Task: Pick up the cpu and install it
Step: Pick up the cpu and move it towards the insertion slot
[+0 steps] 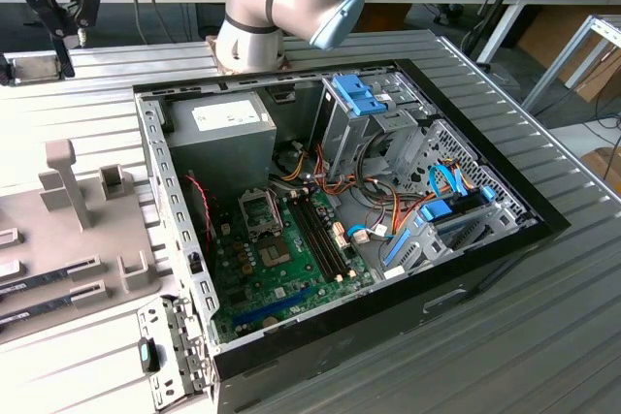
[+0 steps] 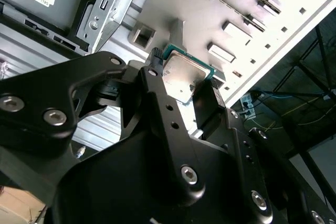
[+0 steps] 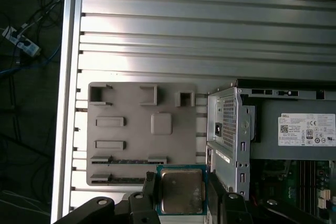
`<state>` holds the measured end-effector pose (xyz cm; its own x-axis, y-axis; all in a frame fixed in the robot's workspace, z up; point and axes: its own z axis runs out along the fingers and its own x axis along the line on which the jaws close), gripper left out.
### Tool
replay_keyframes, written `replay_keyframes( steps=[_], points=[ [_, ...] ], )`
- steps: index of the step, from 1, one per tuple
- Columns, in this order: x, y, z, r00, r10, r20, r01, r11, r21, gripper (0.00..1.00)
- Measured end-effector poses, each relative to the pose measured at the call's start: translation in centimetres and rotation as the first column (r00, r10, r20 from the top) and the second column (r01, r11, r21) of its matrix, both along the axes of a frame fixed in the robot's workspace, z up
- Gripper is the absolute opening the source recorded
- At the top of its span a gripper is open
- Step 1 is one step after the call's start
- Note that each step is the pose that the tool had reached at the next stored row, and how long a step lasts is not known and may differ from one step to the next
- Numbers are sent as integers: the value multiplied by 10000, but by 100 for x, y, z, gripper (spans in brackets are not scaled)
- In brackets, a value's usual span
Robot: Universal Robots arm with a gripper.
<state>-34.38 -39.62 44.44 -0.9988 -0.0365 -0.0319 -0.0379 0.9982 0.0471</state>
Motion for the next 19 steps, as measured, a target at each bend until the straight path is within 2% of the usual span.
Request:
replay_keyframes(
  steps=[19],
  points=[
    [125, 0, -27, 10000, 0, 0, 0, 10000, 0, 47]
  ],
)
